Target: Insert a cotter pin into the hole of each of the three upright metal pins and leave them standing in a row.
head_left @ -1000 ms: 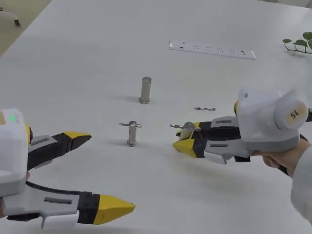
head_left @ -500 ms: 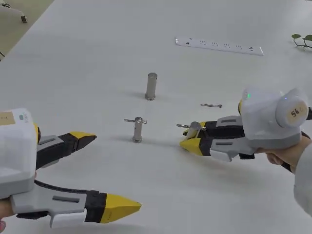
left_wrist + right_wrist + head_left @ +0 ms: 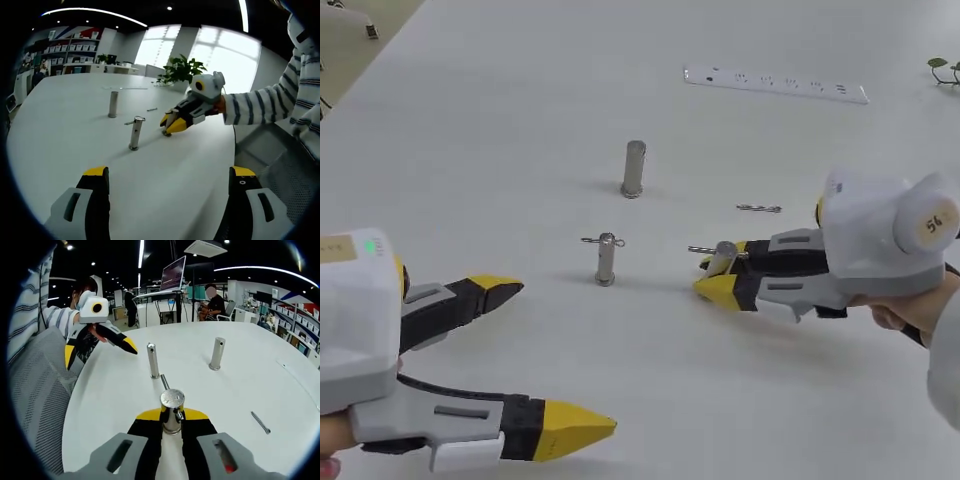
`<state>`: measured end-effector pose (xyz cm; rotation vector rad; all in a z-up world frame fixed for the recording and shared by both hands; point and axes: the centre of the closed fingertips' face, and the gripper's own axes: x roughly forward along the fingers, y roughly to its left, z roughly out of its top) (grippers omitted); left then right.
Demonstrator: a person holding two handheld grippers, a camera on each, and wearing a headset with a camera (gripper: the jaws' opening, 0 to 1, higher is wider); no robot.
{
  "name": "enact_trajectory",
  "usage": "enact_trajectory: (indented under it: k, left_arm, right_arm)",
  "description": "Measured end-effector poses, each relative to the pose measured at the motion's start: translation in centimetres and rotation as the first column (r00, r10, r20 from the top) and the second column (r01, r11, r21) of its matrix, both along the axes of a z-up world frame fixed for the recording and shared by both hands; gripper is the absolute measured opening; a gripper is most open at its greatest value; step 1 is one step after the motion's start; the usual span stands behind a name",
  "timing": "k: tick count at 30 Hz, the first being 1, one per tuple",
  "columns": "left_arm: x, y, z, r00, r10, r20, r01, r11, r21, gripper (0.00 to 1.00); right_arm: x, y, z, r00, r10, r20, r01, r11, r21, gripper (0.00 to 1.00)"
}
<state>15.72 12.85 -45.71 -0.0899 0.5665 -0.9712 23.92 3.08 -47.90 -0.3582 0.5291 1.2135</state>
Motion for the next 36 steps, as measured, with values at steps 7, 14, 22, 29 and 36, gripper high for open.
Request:
enact_trajectory:
  k: [7,14,22,29,36]
  left_arm:
    - [0.0,0.0,0.0,1.0,0.008,-0.009,-0.009,1.0,-0.007,0.99]
    - [0.1,0.1,0.0,1.0,0.013,-0.012,-0.013,1.0,-0.002,0.99]
    - [0.0,0.1,0.2,1.0,0.015,-0.011,-0.015,1.0,-0.004,0.99]
    - [0.3,0.2,0.9,1.0,0.015,0.011,-0.015,1.0,-0.005,0.99]
    - [1.0,0.2,1.9,0.999,0.011,0.051,-0.011,1.0,0.005,0.99]
  right_arm:
    - [0.0,0.1,0.0,1.0,0.004,0.013,-0.004,1.0,0.008,0.09]
    - [0.0,0.1,-0.1,1.0,-0.012,-0.016,0.013,1.0,0.017,0.1]
    - [0.1,0.1,1.2,0.998,-0.062,-0.024,0.064,0.996,0.063,0.26]
    - [-0.2,-0.6,4.2,0.989,-0.148,-0.024,0.15,0.978,0.144,0.48]
    - [-0.8,-1.5,6.9,0.977,-0.211,0.024,0.203,0.963,0.177,0.53]
